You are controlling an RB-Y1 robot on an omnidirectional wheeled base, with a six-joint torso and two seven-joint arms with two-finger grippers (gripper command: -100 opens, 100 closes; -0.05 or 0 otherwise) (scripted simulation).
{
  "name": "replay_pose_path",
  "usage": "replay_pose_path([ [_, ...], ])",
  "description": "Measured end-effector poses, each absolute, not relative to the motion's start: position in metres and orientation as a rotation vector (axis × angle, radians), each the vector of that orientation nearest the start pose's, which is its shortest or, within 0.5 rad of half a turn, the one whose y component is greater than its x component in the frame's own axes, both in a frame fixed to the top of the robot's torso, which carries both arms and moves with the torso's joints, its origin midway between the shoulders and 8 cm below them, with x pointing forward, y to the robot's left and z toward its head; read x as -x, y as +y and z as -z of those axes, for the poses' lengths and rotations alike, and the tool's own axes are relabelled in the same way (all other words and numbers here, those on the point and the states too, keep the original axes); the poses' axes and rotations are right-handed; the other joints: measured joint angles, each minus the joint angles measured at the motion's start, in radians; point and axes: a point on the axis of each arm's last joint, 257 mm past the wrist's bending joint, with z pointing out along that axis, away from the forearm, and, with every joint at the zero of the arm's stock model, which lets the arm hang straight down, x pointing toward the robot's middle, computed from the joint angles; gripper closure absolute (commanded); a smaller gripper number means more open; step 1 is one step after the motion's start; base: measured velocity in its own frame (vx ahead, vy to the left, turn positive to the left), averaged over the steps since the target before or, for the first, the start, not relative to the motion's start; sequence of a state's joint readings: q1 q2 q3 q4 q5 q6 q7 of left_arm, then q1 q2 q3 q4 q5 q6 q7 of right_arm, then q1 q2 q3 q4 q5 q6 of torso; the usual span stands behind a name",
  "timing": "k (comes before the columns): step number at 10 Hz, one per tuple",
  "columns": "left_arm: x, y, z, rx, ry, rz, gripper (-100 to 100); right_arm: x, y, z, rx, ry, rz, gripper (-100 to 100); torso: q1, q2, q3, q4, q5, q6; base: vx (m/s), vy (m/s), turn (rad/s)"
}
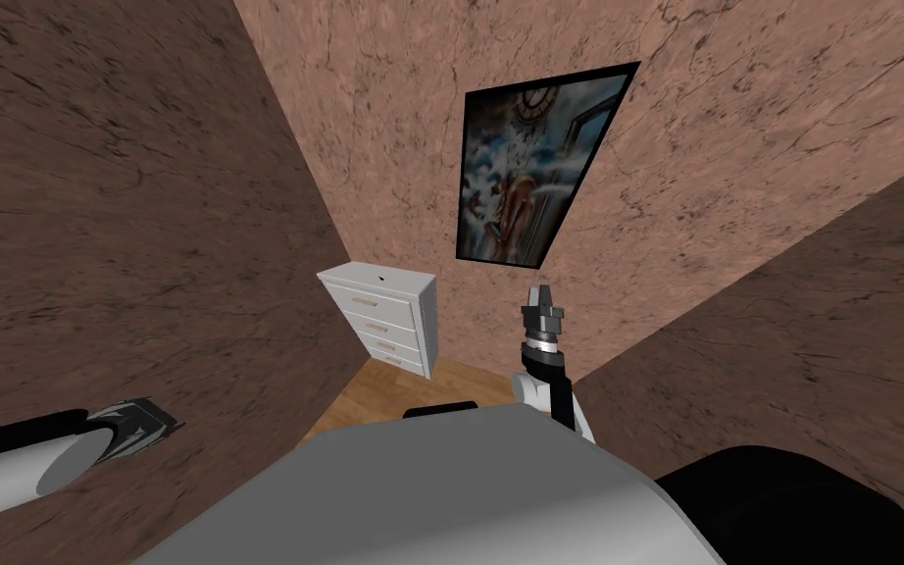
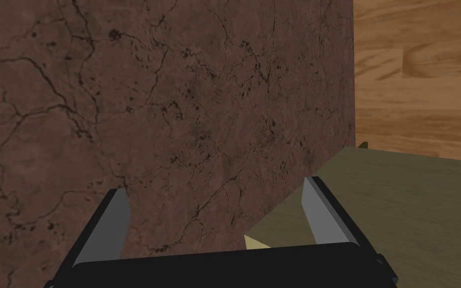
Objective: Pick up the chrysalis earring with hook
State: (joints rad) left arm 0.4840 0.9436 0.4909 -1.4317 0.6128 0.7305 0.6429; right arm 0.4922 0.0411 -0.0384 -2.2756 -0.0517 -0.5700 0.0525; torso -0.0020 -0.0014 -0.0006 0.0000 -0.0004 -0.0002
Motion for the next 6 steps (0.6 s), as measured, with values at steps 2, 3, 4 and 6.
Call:
replay_pose_path([
  [2, -0.216, 0.765, 0.279, 2.270, 0.649, 0.274, -100, -0.328, -0.300, -0.038, -0.636, 0.505, -1.260, 0, 0.002, 0.001, 0.001, 0.000, 0.000, -0.001, 0.010, -0.028, -0.094],
  [3, -0.207, 0.777, 0.273, 2.290, 0.596, 0.253, -100, -0.328, -0.300, -0.038, -0.637, 0.505, -1.261, 0, 0.000, 0.000, 0.000, 0.000, 0.000, 0.001, 0.022, -0.042, -0.145],
  [4, -0.199, 0.784, 0.271, 2.313, 0.553, 0.230, -100, -0.328, -0.300, -0.038, -0.637, 0.505, -1.260, 0, 0.000, 0.000, 0.000, 0.000, 0.000, 0.000, 0.015, -0.021, -0.025],
  [6, -0.182, 0.800, 0.260, 2.352, 0.476, 0.190, -100, -0.328, -0.300, -0.038, -0.637, 0.505, -1.261, 0, -0.001, -0.001, -0.001, 0.000, 0.000, 0.001, 0.039, -0.052, -0.194],
])
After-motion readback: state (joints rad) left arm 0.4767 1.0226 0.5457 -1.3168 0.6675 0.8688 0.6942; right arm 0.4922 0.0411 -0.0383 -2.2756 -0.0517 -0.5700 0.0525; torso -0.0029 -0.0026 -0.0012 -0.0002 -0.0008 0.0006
